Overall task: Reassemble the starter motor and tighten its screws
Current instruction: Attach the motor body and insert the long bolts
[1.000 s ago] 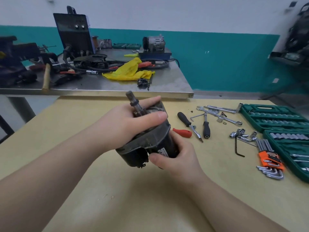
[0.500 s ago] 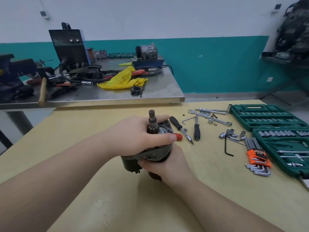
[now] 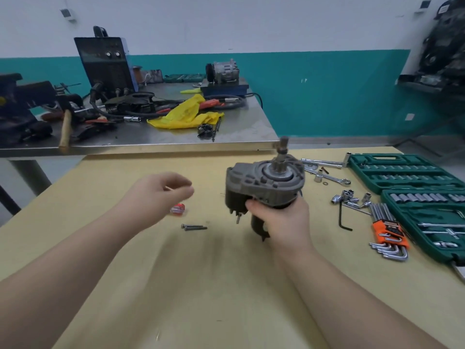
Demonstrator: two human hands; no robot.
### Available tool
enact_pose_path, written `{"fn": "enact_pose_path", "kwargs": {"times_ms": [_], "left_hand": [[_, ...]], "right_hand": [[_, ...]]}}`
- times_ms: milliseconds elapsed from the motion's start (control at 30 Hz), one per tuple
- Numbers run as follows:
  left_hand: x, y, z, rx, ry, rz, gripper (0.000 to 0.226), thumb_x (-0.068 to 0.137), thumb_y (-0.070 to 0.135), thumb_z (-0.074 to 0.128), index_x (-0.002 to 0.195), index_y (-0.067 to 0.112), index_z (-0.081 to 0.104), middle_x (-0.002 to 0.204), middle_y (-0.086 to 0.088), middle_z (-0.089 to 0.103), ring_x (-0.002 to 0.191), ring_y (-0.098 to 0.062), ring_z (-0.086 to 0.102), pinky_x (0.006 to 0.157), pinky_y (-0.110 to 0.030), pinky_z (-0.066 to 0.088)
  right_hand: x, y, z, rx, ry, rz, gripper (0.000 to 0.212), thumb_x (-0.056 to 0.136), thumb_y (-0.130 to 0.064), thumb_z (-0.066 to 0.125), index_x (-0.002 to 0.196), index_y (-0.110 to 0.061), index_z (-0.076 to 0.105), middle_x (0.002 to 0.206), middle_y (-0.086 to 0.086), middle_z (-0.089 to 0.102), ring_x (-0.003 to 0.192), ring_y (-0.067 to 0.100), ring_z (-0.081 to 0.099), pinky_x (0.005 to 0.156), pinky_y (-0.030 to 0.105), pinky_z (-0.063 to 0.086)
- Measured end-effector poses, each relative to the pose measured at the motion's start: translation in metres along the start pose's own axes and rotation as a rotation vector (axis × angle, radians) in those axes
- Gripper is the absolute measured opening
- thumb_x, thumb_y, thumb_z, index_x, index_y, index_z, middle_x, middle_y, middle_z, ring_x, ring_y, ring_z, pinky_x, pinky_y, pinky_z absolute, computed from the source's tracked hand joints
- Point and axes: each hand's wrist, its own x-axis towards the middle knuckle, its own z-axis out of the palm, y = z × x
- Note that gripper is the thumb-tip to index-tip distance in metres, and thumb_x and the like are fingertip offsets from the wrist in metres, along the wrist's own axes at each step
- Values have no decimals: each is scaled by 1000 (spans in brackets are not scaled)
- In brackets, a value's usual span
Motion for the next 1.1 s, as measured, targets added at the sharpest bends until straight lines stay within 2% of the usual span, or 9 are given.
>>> {"fn": "enact_pose_path", "kwargs": {"times_ms": [100, 200, 300, 433, 567, 767, 933, 1033, 1100], "left_hand": [[3, -26, 16, 348, -83, 79, 18, 97, 28, 73, 109, 41, 76, 108, 18, 74, 91, 5, 68, 80, -23, 54], [9, -38, 37, 685, -229, 188, 28, 100, 26, 65, 126, 32, 75, 129, 16, 66, 120, -12, 61, 98, -30, 50], [18, -37, 51, 926, -354, 211, 18, 103, 21, 55, 106, 24, 72, 114, 8, 65, 111, -24, 64, 86, -38, 56], [23, -26, 63, 1230, -399, 285, 28, 102, 10, 49, 114, 23, 71, 112, 0, 63, 103, -26, 66, 57, -32, 37], [29, -19, 76, 1252, -411, 383, 29, 94, 1, 51, 108, 20, 67, 105, -1, 57, 98, -26, 62, 54, -33, 35], [46, -2, 101, 1151, -369, 390, 39, 93, -1, 51, 118, 23, 69, 104, 2, 49, 91, -22, 52, 46, -32, 26], [61, -8, 105, 1026, -333, 593, 35, 101, 5, 55, 127, 22, 72, 126, 1, 59, 123, -24, 56, 86, -42, 53], [67, -10, 101, 913, -367, 775, 28, 105, 12, 61, 127, 17, 77, 148, 1, 62, 142, -21, 51, 107, -37, 51], [67, -8, 104, 864, -450, 814, 32, 104, 9, 59, 132, 14, 74, 146, -3, 64, 141, -24, 54, 110, -32, 47]], "right_hand": [[9, 0, -5, 33, 117, 4, 41, 72, 10, 89, 101, -17, 77, 85, -5, 81, 71, 2, 73, 57, 15, 53], [14, 2, -11, 22, 150, 40, 42, 71, 8, 89, 104, -14, 73, 77, -6, 79, 60, 3, 69, 49, 17, 51], [17, 5, -12, 0, 143, 49, 49, 71, 8, 90, 111, -13, 73, 88, -6, 80, 69, 1, 72, 55, 16, 53], [18, 10, -10, -1, 150, 64, 50, 71, 7, 91, 112, -16, 76, 106, 1, 80, 88, 5, 76, 64, 14, 55], [20, 10, -11, 2, 164, 68, 51, 71, 5, 92, 115, -16, 76, 111, 2, 79, 96, 11, 77, 69, 18, 57], [21, 6, -13, 28, 191, 102, 46, 71, 4, 91, 106, -21, 75, 96, -8, 81, 82, 1, 75, 60, 14, 55], [24, 5, -14, 69, 205, 142, 43, 72, -2, 92, 104, -24, 74, 89, -12, 80, 76, -2, 74, 55, 13, 54], [24, 5, -15, 82, 213, 152, 46, 72, -2, 92, 109, -22, 75, 94, -9, 81, 83, 2, 76, 65, 21, 55], [23, 5, -14, 82, 216, 151, 49, 71, -1, 92, 113, -19, 75, 97, -6, 82, 86, 6, 77, 70, 25, 57]]}}
